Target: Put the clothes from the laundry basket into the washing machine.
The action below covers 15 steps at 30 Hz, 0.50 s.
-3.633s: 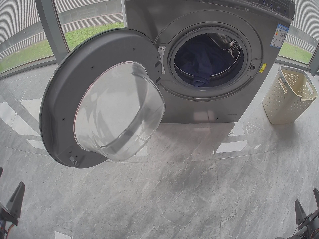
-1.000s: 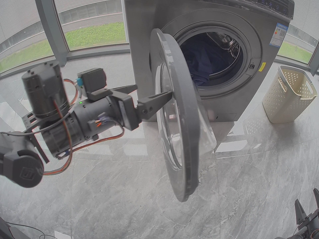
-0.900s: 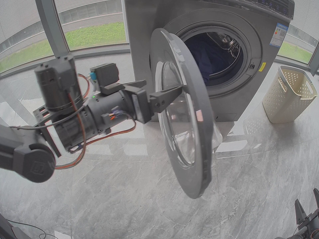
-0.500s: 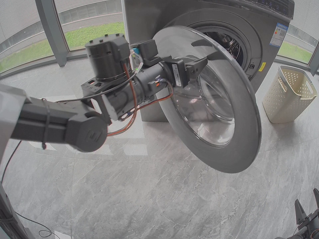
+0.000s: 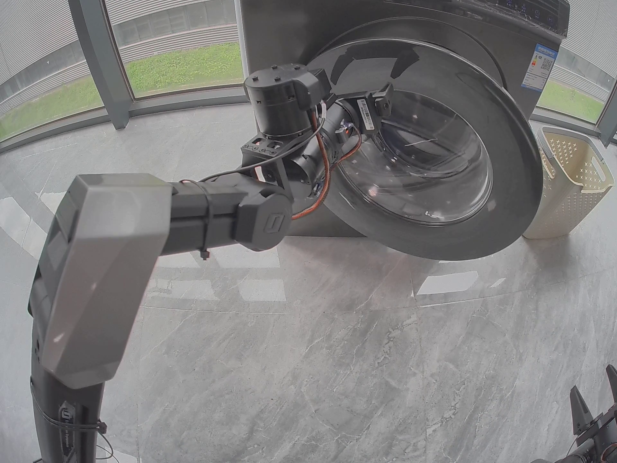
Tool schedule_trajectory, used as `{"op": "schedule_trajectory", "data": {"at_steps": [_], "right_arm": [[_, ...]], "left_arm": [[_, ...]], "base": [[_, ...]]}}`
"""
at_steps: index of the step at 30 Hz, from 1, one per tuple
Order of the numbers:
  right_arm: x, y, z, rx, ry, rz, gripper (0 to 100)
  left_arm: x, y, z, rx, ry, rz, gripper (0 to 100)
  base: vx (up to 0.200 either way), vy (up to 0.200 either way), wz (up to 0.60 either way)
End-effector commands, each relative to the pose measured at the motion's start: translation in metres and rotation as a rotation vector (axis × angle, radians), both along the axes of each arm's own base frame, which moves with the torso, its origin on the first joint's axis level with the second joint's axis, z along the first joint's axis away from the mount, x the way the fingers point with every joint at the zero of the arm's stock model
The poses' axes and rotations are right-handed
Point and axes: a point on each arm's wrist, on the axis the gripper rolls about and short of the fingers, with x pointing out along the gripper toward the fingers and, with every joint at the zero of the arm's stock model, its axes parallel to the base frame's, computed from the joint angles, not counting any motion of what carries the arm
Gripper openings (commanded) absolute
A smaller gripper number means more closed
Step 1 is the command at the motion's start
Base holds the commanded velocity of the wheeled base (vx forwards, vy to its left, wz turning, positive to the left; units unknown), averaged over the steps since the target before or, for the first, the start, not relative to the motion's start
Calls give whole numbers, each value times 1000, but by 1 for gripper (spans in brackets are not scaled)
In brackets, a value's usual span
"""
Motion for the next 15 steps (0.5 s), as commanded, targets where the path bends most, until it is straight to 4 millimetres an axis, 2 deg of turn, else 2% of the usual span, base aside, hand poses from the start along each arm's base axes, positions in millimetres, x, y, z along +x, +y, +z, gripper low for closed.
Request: {"op": "schedule_trajectory", "data": {"at_steps": [1,3,5,6,7,8,11,12,13,14,15], "right_arm": [[-1,0,-3,0,-7,0,100],[-1,0,-3,0,-7,-2,100],[-1,0,-3,0,-7,0,100],[-1,0,-3,0,-7,0,100],[-1,0,-3,0,-7,0,100],[-1,0,-3,0,-7,0,100],[-1,0,-2,0,-9,0,100],[-1,0,-3,0,-7,0,100],[-1,0,-3,1,-7,-3,100],[-1,0,-3,3,-7,-3,100],[-1,0,-3,3,-7,-3,100]], "left_arm": [[-8,10,-16,40,121,-2,100],[-29,23,-20,89,170,-16,100],[-58,42,-27,146,224,-33,100],[-58,42,-27,146,224,-33,100],[-91,64,-32,188,252,-71,100],[-113,81,-34,205,255,-93,100],[-154,122,-47,277,254,-98,100],[-159,128,-50,295,253,-94,100],[-177,150,-55,326,237,-74,100],[-188,161,-57,341,228,-66,100],[-188,161,-57,341,228,-66,100]], "base": [[0,0,0],[0,0,0],[0,0,0],[0,0,0],[0,0,0],[0,0,0],[0,0,0],[0,0,0],[0,0,0],[0,0,0],[0,0,0]]}}
